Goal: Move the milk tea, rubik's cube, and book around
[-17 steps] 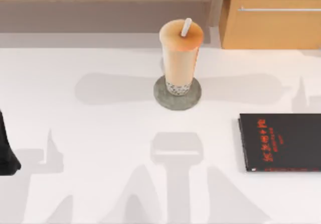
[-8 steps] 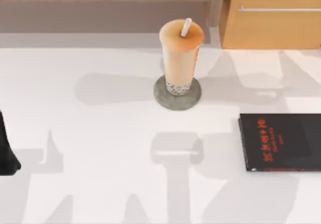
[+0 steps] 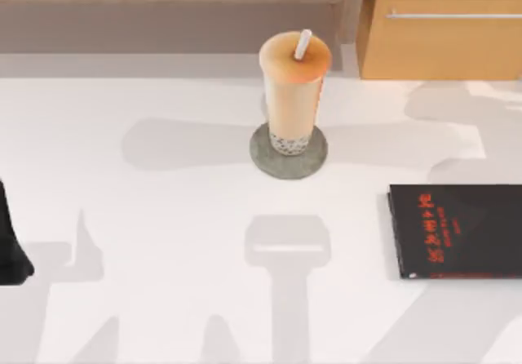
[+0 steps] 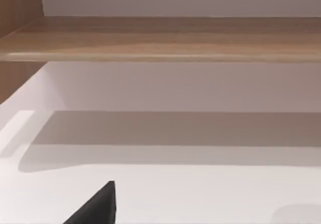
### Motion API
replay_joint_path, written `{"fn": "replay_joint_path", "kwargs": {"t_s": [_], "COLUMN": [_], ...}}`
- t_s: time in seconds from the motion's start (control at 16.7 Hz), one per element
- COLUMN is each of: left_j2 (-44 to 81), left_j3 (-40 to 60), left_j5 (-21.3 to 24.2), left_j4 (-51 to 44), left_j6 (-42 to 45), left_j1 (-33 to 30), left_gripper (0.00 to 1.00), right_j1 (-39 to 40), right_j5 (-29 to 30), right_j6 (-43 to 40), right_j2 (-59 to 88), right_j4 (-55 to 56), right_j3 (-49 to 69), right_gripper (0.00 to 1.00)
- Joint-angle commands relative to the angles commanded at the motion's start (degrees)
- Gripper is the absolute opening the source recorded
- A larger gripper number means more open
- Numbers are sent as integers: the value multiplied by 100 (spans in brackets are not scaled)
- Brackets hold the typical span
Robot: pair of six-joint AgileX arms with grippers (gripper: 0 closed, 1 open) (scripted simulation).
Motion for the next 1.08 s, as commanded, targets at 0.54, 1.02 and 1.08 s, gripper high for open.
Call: {"fn": "replay_joint_path", "kwargs": {"t_s": [0.54,1.02,1.08], "left_j2": [0,0,0], "left_j3": [0,0,0], "left_j5": [0,0,0], "left_j4": [0,0,0], "left_j6": [0,0,0], "left_j1": [0,0,0], "left_gripper": [100,100,100], "right_j1": [86,155,155], "right_j5": [91,162,162], "right_j6": [-2,-5,-5], "right_j2": [281,568,568], "right_j4": [-156,-310,-310], "right_j3": [437,873,873], "right_gripper": [100,92,85]}}
